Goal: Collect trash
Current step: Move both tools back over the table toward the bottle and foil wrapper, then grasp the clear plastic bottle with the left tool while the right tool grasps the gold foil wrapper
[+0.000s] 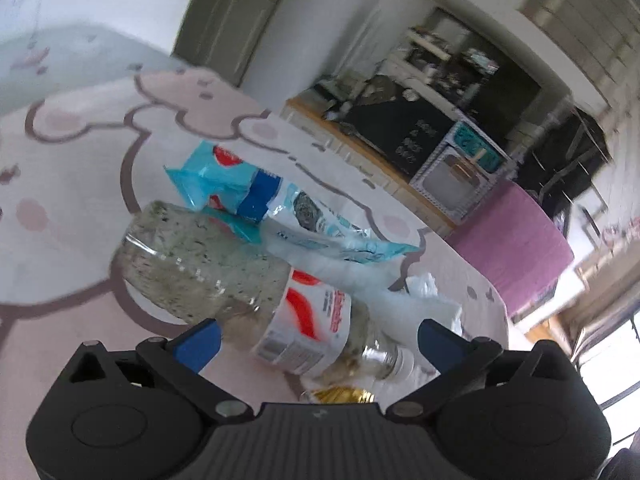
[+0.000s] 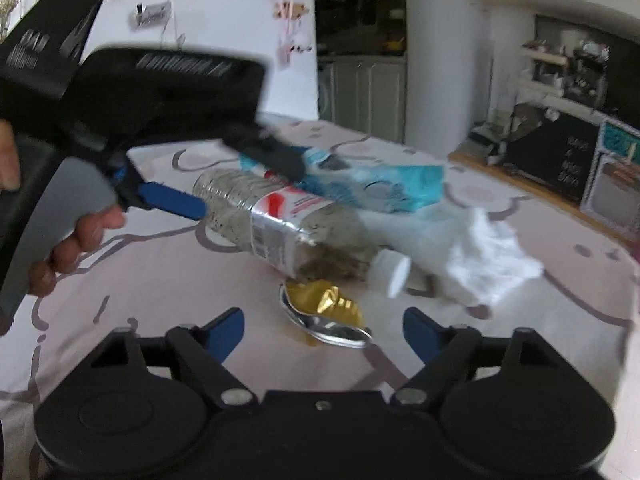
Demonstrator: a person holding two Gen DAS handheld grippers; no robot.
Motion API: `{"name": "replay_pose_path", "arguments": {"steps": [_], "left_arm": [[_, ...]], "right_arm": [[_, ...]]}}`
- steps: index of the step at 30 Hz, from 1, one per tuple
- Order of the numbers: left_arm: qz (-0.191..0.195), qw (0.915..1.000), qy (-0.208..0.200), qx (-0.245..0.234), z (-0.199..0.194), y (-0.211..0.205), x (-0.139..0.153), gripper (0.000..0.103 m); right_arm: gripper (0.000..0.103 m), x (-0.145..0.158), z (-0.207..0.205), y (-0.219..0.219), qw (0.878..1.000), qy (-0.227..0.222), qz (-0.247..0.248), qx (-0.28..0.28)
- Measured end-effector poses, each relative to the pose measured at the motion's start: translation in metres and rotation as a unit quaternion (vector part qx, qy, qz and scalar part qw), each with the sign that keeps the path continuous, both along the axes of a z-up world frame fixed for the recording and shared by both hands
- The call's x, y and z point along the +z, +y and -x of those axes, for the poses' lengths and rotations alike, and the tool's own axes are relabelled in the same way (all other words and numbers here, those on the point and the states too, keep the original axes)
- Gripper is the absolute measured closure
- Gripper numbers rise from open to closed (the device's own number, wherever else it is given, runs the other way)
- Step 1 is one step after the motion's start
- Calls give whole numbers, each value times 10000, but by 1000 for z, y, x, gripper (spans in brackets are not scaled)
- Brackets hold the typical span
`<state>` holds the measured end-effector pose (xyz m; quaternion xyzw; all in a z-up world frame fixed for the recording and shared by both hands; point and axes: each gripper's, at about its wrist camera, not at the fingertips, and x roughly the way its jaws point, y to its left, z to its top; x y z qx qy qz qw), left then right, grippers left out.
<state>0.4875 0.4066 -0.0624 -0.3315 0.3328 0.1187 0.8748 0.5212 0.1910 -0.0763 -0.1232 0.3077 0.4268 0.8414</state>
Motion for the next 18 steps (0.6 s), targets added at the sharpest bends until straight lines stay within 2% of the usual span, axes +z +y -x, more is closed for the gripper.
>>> {"name": "replay_pose_path", "arguments": {"steps": [6,7,8,10,11,13,18], "left_arm": [[560,9967,417,424,-30,4,-13,0],[628,9955,500,504,-34,5,-15,0],[680,9945,558,565,-36,7,-16,0],[869,9908,715,754,-39,12,-20,0],[969,9883,803,867,-41,13,-22,0],[1117,9823,991,1134,-46,16,-27,0],[1346,9711,1267,1509,-55,12,-37,0]], "right_arm": [[25,-13,-15,27,9988,-23,353,332],[33,-15,-17,32,9983,-34,433,383],[46,-17,-19,34,9978,13,497,430],[47,-19,-20,35,9968,137,586,518],[54,-18,-18,34,9965,165,611,539],[61,-14,-14,31,9963,274,645,502],[61,-3,4,14,9943,646,818,239]]}}
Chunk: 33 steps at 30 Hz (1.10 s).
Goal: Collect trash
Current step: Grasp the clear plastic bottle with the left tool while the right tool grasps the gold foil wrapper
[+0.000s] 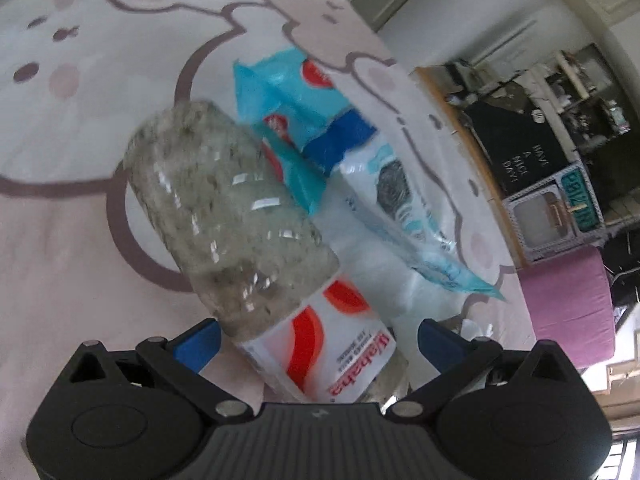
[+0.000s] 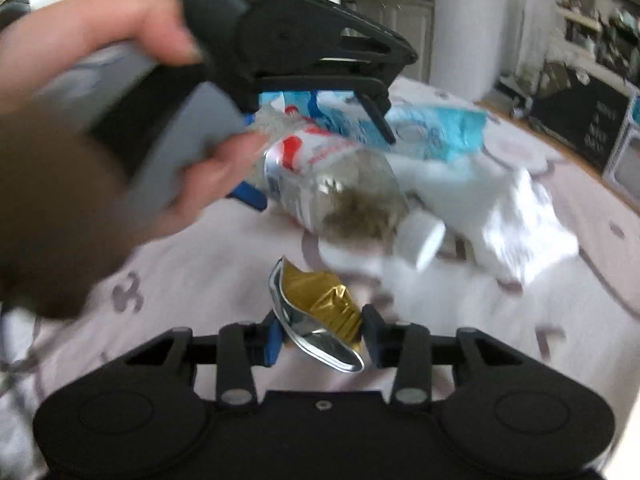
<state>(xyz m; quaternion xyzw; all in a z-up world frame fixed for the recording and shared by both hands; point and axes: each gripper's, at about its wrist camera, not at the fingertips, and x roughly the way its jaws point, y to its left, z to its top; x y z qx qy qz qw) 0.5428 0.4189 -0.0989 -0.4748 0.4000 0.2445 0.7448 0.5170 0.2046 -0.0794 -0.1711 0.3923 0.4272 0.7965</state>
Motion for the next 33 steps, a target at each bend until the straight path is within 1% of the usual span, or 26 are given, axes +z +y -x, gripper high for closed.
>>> {"name": "replay_pose_path", "arguments": {"steps": [3,6,8,9,12,14,16,20,22,24,27,29,30,31,32,33], "left_arm": [[-173,9998,88,14,-2,-7,1,1],[-233,9996,122,32,0,-6,3,6],[-214,9997,57,-144,3,-5,4,12],[-236,9994,47,-265,7,-4,6,12],[-455,9967,195,-642,22,-4,13,15],[-436,9950,238,-867,35,-1,18,20],[-461,9920,335,-1130,50,5,24,22],[-557,9836,498,-1645,77,14,31,23],[-579,9763,561,-2008,91,16,33,25],[-564,9646,589,-2507,104,14,35,26],[-680,9373,658,-3354,120,3,37,26],[-840,9186,627,-3811,132,-10,40,27],[-928,9108,579,-3982,139,-16,40,27],[-1011,9059,526,-4080,147,-20,41,27],[-1098,9053,482,-4074,153,-23,40,27],[-1231,9083,459,-3972,161,-25,40,27]], "right_arm": [[61,5,8,-14,9992,267,54,-294],[61,10,13,-25,9978,398,160,-503],[61,13,13,-30,9970,437,206,-607],[61,14,12,-33,9967,426,213,-664],[61,21,13,-41,9953,400,208,-853],[61,26,12,-46,9947,381,204,-932],[61,33,14,-51,9939,362,208,-1017],[61,42,14,-53,9934,307,237,-1083],[61,45,17,-53,9932,277,208,-1114],[61,48,23,-53,9929,259,159,-1149],[61,47,32,-50,9923,234,90,-1213],[61,45,40,-49,9918,241,22,-1251],[61,43,44,-48,9916,244,15,-1269],[61,41,49,-48,9915,244,5,-1278],[61,39,55,-47,9915,248,-5,-1280],[61,38,60,-47,9915,253,-15,-1279]]}}
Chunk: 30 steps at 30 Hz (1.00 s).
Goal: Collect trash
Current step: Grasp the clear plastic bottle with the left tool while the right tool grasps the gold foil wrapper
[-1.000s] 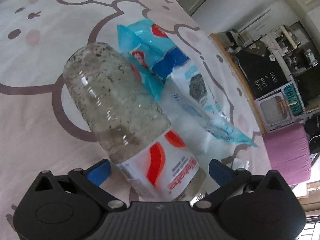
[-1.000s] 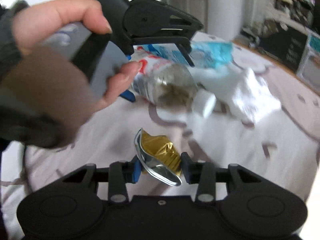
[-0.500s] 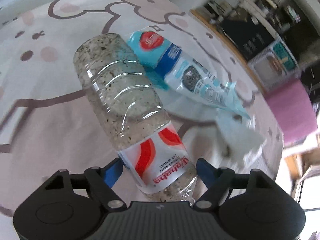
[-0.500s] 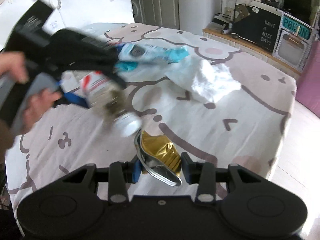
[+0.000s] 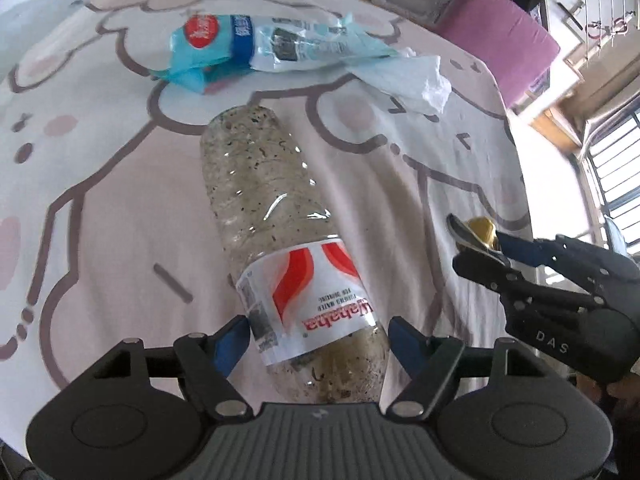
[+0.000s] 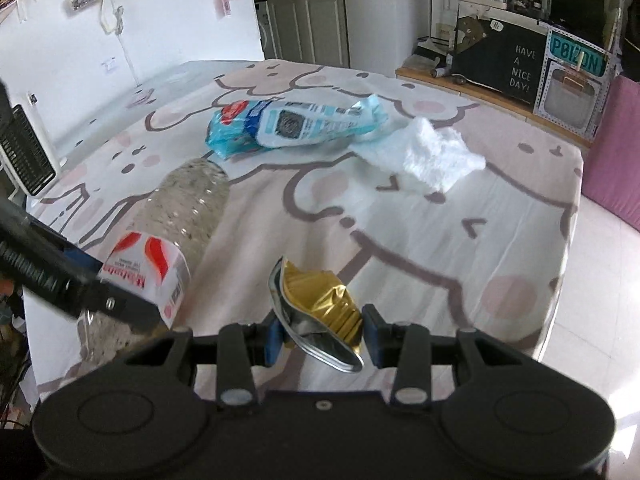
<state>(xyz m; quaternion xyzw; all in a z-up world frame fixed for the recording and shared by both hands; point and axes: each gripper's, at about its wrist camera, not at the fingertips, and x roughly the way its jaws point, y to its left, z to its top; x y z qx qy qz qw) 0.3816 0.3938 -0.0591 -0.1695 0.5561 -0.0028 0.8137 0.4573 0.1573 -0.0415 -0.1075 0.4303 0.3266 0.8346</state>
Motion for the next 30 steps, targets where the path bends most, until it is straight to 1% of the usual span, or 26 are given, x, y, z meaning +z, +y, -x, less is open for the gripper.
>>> {"name": "replay_pose_path", "arguments": {"steps": [2,4,6,8,11,15,17,18,19,20,25,30], "left_arm": [[-230,9990,-201,330,12,-4,-4,28],[-353,9954,-422,788,20,-8,-6,27],[-415,9898,-675,1186,28,-14,-7,26],[-631,9826,-901,1498,35,-21,-7,21],[-825,9724,-1128,1866,38,-32,-9,19],[-802,9623,-1307,2246,47,-39,-13,19],[-869,9554,-1451,2420,52,-40,-14,21],[-913,9524,-1512,2483,52,-42,-15,22],[-945,9504,-1570,2512,53,-43,-16,29],[-963,9509,-1585,2477,54,-44,-17,38],[-1129,9538,-1693,2211,59,-51,-16,40],[-1053,9576,-1785,1999,72,-60,-12,41]], "right_arm": [[61,-4,11,-1,10000,-14,-19,-38],[61,-10,20,-3,9999,-14,-19,-114],[61,-16,31,-4,9998,-8,13,-203],[61,-22,40,-6,9996,8,27,-280],[61,-27,51,-12,9991,4,19,-418],[61,-28,61,-20,9984,-33,-32,-572],[61,-27,64,-23,9979,-84,-33,-635],[61,-27,65,-24,9977,-107,-33,-667],[61,-26,66,-26,9974,-135,-42,-700],[61,-25,67,-27,9972,-156,-50,-730],[61,-23,73,-31,9962,-257,-108,-825],[61,-17,80,-36,9950,-346,-226,-911]]}}
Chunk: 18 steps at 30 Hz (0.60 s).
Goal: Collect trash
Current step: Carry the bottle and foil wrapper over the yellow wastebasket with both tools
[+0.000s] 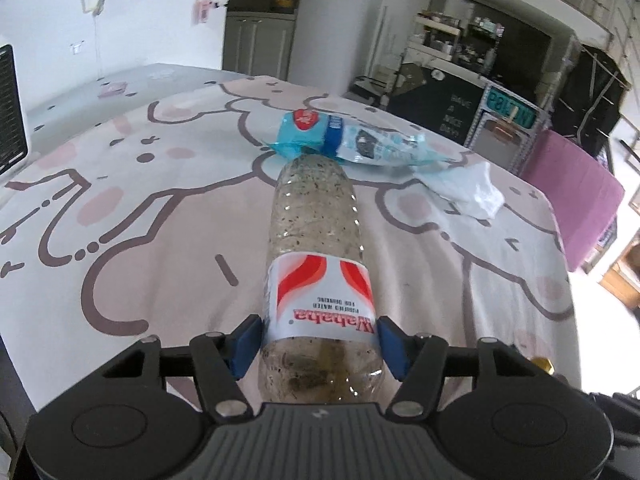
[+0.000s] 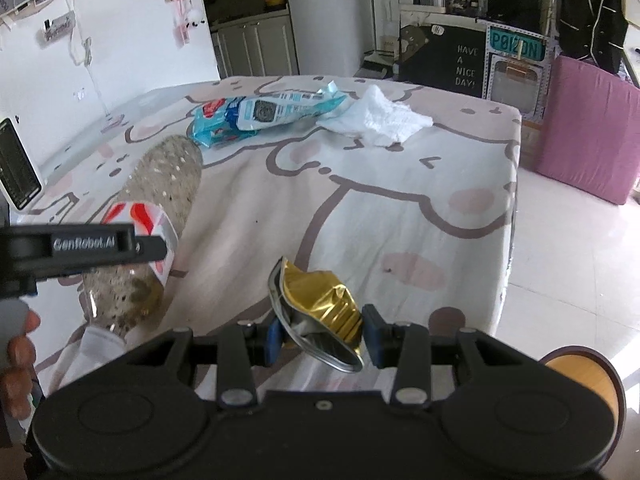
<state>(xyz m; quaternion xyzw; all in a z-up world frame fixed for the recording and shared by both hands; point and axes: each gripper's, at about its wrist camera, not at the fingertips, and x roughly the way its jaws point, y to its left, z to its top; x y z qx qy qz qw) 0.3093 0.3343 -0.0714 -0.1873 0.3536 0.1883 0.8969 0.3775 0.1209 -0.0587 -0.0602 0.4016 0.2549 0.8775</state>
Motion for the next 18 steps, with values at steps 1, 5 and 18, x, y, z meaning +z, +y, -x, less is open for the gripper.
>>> {"name": "replay_pose_path", "arguments": {"steps": [1,5,18], "left_arm": [[-15,10000,-29,-42,2,-2,2,41],[-84,9997,-125,-207,12,-13,13,41],[-203,9939,-497,-961,15,-81,54,41]], "right_arm": [[61,2,2,-1,10000,-26,-18,-11],[61,8,8,-8,9999,-148,-56,-60],[61,39,19,-82,9951,-639,-299,-686]]}}
